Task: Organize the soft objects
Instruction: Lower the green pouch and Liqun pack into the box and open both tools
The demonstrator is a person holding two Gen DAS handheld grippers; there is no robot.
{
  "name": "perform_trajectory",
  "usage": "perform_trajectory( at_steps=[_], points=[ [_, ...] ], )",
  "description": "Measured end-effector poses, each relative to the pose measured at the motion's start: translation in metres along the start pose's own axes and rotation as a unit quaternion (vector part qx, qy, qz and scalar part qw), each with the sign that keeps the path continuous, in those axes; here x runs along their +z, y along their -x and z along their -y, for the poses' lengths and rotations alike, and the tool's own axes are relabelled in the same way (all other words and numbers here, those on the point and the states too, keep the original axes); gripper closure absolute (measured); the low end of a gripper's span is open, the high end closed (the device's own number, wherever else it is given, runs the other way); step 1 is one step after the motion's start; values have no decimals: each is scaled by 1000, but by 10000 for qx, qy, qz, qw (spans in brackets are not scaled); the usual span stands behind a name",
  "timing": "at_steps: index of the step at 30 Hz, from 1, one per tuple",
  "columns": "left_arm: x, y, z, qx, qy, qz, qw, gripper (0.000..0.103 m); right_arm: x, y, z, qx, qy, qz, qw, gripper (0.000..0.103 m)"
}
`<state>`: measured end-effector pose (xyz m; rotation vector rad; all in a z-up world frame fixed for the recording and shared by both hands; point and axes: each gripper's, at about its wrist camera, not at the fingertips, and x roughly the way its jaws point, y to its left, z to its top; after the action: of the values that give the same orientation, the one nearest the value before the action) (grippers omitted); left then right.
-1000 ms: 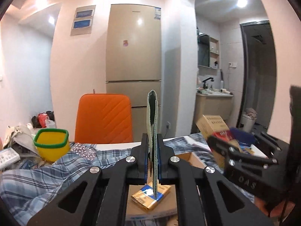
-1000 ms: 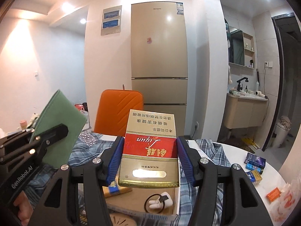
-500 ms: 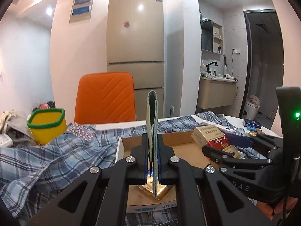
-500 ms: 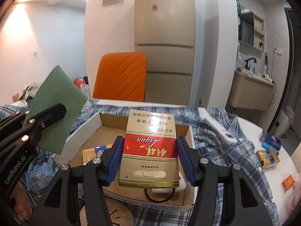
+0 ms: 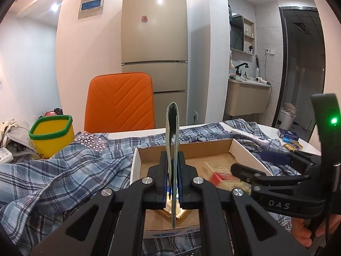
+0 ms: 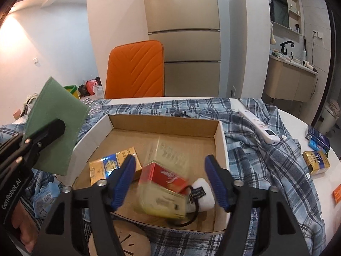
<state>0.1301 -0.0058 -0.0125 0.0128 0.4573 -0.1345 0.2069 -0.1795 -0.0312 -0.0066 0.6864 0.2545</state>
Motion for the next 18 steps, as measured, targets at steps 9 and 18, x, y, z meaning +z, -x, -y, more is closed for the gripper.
perform_trajectory(
  at_steps=[9, 18],
  points=[
    [-5, -20, 2, 23, -45, -495, 9988, 97, 3, 12, 17, -369, -364, 20, 9987, 27],
    [-11, -38, 0, 8, 46, -963, 9953, 97, 3, 14, 20, -346, -417, -20, 9985, 27]
  ],
)
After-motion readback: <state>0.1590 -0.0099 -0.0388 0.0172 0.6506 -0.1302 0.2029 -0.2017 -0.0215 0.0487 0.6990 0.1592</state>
